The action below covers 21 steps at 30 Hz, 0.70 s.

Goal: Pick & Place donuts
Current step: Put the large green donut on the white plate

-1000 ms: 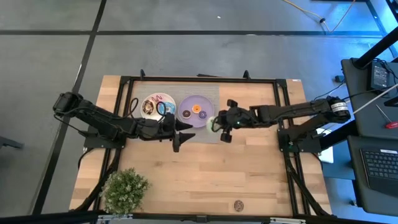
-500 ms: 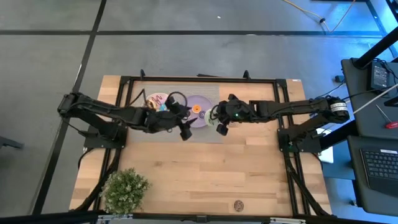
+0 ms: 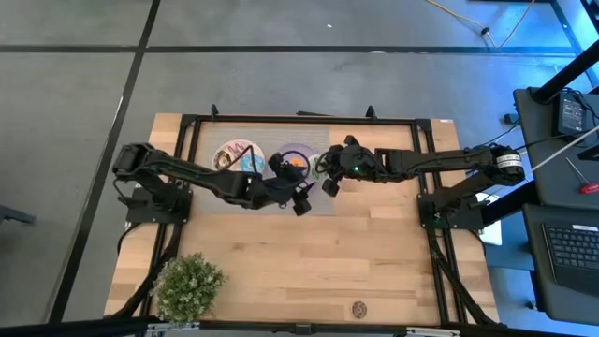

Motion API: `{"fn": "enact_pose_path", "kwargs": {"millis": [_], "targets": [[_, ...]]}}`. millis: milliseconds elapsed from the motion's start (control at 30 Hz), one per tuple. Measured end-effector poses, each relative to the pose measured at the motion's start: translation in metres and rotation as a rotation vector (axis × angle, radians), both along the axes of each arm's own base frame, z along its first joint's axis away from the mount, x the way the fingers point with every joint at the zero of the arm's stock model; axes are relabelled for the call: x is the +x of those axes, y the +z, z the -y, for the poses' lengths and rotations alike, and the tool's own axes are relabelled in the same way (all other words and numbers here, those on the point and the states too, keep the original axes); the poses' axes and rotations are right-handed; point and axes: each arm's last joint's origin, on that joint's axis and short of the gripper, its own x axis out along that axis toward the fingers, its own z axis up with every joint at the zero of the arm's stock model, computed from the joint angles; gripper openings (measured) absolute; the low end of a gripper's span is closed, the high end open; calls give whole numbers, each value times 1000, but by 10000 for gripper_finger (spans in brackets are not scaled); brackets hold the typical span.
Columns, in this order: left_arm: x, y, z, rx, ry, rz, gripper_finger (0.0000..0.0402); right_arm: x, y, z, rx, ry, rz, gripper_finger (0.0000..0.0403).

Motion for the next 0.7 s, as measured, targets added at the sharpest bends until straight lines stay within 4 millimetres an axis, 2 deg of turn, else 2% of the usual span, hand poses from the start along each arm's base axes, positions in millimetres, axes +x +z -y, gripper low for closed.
{"fn": "enact_pose_path", "kwargs": {"millis": [300, 700], "targets": [[0, -1, -3, 58, 136, 26, 221, 0, 1, -1, -1, 1, 7, 48], [3, -6, -4, 4, 89, 19, 165, 3, 4, -1, 5, 17, 51, 48]]}}
